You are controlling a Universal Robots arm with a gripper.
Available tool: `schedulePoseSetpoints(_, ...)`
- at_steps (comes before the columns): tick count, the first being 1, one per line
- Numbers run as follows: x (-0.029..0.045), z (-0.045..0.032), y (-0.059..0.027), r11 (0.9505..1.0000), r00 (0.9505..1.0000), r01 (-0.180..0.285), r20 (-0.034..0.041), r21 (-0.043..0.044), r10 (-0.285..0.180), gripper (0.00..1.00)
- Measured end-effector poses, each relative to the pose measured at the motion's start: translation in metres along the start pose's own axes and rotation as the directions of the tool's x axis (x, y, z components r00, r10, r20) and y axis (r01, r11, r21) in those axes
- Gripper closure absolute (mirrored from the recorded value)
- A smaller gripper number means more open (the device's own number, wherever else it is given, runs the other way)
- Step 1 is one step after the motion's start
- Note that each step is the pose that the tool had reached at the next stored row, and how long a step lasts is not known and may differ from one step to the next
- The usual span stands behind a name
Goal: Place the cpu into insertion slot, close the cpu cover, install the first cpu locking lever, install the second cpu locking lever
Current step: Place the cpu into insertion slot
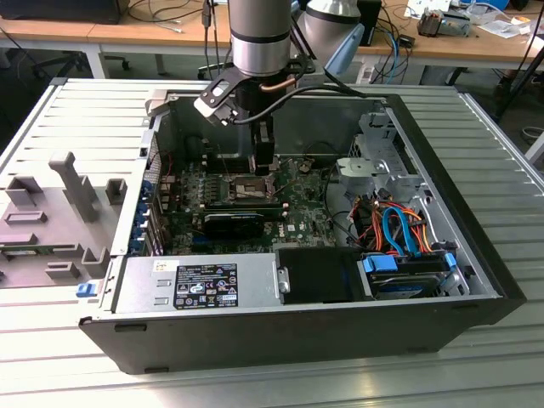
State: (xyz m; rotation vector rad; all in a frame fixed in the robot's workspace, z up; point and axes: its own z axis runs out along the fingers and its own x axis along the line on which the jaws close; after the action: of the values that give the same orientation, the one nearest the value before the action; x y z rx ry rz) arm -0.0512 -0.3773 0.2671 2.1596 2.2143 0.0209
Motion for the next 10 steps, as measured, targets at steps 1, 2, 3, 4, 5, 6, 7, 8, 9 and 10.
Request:
schedulePoseSetpoints(1, 0.0001, 0.0005, -0.0005, 1.0000, 1.0000, 0.000, -0.0007, -0.0001, 0.000, 0.46)
schedulePoseSetpoints(2, 0.0000, 0.0007, -0.0006, 1.0000, 1.0000, 0.000, -0.0006, 0.0001, 0.000, 0.46)
schedulePoseSetpoints(3, 0.0000, 0.0007, -0.0006, 1.0000, 1.0000, 0.000, -0.0004, 0.0002, 0.000, 0.46)
schedulePoseSetpoints(4, 0.0000, 0.0007, -0.0006, 1.0000, 1.0000, 0.000, -0.0003, 0.0002, 0.000, 0.46)
schedulePoseSetpoints(5, 0.0000, 0.0008, -0.0006, 1.0000, 1.0000, 0.000, -0.0005, 0.0002, 0.000, 0.46)
schedulePoseSetpoints(6, 0.0000, 0.0008, -0.0006, 1.0000, 1.0000, 0.000, -0.0006, 0.0001, 0.000, 0.46)
schedulePoseSetpoints(7, 0.0000, 0.0008, -0.0007, 1.0000, 1.0000, 0.000, -0.0006, 0.0001, 0.000, 0.46)
schedulePoseSetpoints(8, 0.0000, 0.0008, -0.0008, 1.0000, 1.0000, 0.000, -0.0006, 0.0001, 0.000, 0.46)
schedulePoseSetpoints(9, 0.0000, 0.0009, -0.0011, 1.0000, 1.0000, 0.000, -0.0006, 0.0001, 0.000, 0.46)
schedulePoseSetpoints(10, 0.0001, 0.0011, -0.0017, 1.0000, 1.0000, 0.000, -0.0006, 0.0001, 0.000, 0.46)
